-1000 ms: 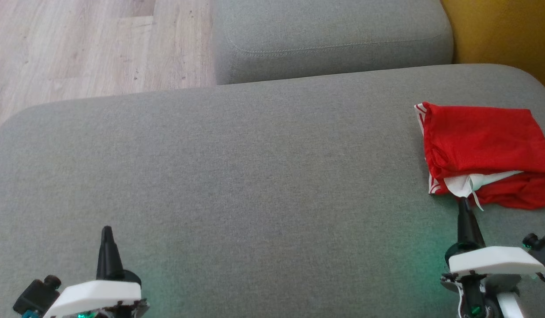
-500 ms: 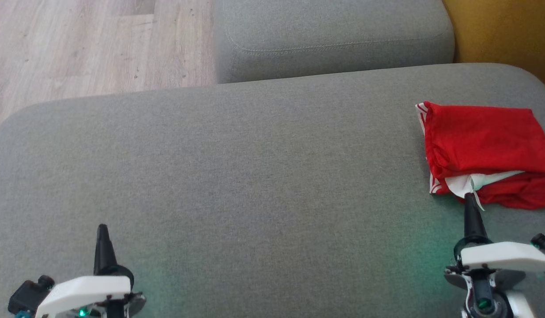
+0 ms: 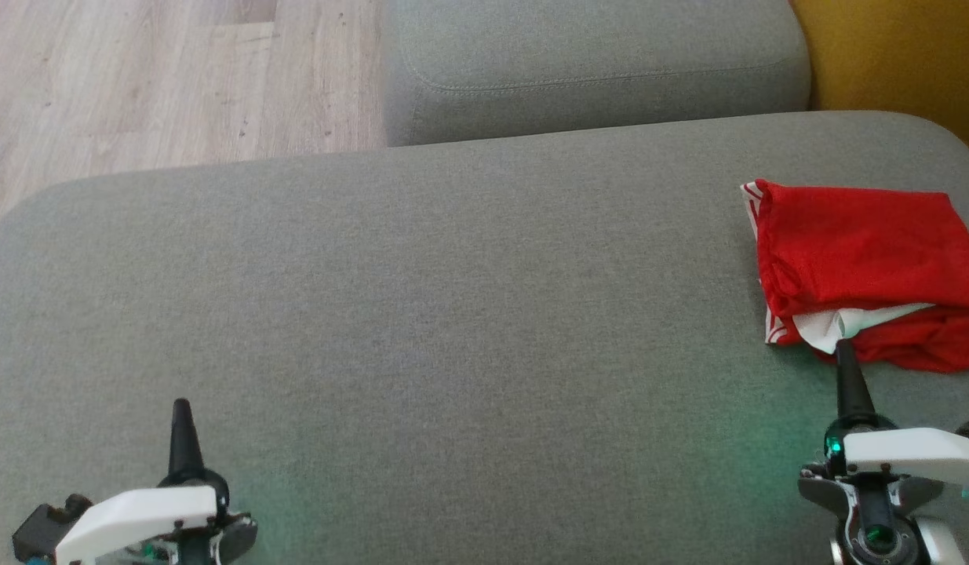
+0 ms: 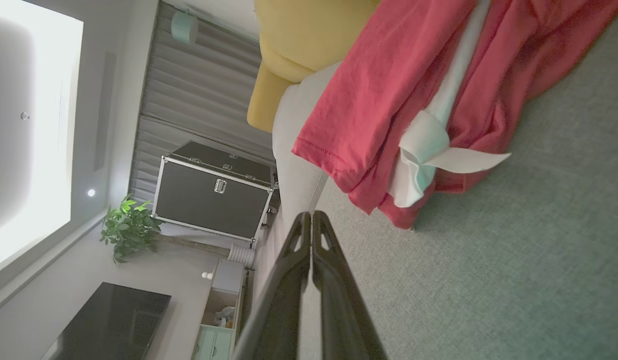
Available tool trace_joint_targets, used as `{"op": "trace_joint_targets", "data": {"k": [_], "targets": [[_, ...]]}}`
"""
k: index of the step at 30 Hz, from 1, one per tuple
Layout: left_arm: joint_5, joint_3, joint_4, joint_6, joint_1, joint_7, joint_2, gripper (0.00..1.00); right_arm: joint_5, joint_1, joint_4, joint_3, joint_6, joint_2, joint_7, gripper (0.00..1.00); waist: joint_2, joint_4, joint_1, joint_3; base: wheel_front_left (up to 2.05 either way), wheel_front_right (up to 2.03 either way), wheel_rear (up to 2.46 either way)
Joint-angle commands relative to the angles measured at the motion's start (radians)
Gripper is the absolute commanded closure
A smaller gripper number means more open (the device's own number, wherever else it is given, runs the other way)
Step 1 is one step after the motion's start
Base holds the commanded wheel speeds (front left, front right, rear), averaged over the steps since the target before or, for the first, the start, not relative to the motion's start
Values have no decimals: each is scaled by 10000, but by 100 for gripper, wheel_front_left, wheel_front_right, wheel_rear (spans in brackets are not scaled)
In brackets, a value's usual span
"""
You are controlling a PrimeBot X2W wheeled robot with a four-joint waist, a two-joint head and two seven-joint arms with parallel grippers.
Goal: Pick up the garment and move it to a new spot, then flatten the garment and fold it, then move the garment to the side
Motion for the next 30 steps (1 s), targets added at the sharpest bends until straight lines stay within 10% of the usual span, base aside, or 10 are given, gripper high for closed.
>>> {"op": "trace_joint_targets", "data": {"k": [1, 30], "targets": [[-250, 351, -344, -51, -591, 69, 63, 100, 304, -503, -394, 87, -5, -43, 80, 100, 0, 2, 0, 3, 0, 0, 0], [-3142, 692, -422, -68, -862, 921, 80, 100, 3585, -563, -692, -310, -7, -50, 913, 100, 0, 44, -1, 78, 0, 0, 0]]}}
